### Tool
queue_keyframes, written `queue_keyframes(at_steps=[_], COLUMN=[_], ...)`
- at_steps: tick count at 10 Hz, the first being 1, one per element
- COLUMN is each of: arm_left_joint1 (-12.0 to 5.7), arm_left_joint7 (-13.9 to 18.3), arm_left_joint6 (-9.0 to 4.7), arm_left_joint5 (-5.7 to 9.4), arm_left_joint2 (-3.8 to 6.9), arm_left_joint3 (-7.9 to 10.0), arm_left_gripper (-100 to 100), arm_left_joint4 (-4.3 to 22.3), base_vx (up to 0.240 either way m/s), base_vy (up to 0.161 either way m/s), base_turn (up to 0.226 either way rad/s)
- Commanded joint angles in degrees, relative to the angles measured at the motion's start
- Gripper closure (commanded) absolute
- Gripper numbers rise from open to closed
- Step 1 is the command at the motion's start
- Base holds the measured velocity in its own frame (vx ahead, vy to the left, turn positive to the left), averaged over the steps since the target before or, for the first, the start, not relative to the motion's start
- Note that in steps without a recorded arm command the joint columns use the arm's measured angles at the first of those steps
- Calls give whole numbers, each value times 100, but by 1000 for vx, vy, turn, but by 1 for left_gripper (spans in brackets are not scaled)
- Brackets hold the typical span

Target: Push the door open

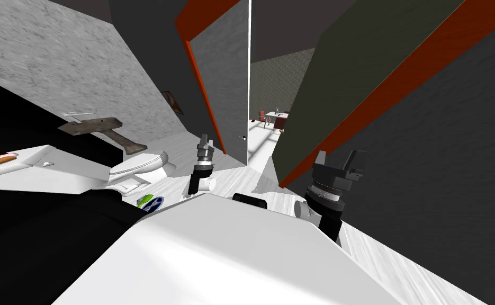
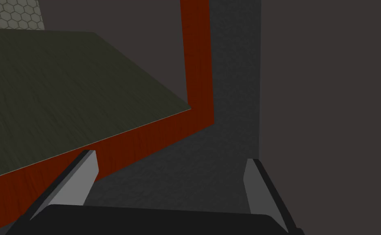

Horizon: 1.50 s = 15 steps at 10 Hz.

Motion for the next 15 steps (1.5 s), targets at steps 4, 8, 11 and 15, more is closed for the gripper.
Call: queue_keyframes(at_steps=[4,8,11,15], arm_left_joint1=[-169,-300,-418,-590], arm_left_joint7=[88,156,217,307], arm_left_joint6=[-170,-302,-421,-595], arm_left_joint5=[-11,-19,-26,-37], arm_left_joint2=[110,174,218,270], arm_left_joint3=[-138,-245,-341,-481], arm_left_gripper=[-100,-100,-100,-100], arm_left_joint4=[663,1177,1631,2316], base_vx=[121,103,89,96], base_vy=[60,58,76,75], base_turn=[-57,-41,-54,-57])
